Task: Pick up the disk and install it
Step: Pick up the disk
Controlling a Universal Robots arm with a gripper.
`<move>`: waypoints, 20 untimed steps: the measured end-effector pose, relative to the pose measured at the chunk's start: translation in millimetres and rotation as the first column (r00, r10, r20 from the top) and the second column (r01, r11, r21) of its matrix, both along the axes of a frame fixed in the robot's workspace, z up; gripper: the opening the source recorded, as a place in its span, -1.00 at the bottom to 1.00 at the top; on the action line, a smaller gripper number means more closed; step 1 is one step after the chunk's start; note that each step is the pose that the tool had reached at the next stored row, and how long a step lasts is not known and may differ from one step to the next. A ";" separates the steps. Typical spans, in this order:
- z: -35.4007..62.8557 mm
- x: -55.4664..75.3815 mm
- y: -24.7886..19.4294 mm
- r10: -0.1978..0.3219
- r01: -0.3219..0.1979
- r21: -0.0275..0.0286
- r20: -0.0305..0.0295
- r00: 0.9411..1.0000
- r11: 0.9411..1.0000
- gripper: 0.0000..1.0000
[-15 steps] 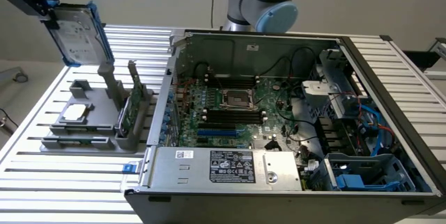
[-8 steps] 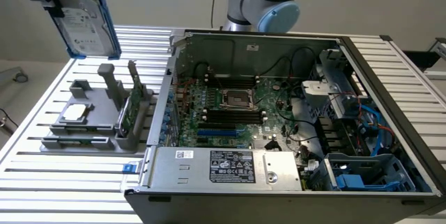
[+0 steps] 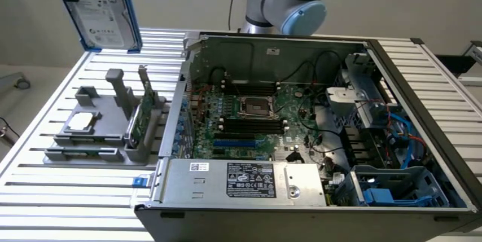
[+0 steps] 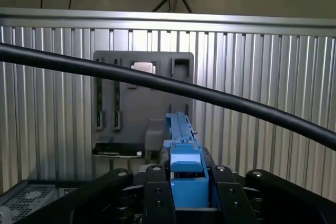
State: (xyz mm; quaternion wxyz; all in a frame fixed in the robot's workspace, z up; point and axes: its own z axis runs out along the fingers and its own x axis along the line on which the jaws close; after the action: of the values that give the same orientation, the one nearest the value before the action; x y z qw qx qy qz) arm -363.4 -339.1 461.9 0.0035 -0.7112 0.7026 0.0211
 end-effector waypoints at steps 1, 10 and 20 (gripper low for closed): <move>4.1 4.5 -0.6 0.000 0.000 0.001 0.000 1.000 1.000 -0.35; 19.6 45.6 -2.6 0.000 0.000 0.006 -0.002 1.000 1.000 -0.35; 20.4 91.3 -3.5 0.000 0.000 0.009 -0.003 1.000 1.000 -0.35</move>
State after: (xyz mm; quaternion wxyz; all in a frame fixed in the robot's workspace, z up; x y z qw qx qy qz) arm -272.2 -342.6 482.3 0.0058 -0.7112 0.7025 0.0252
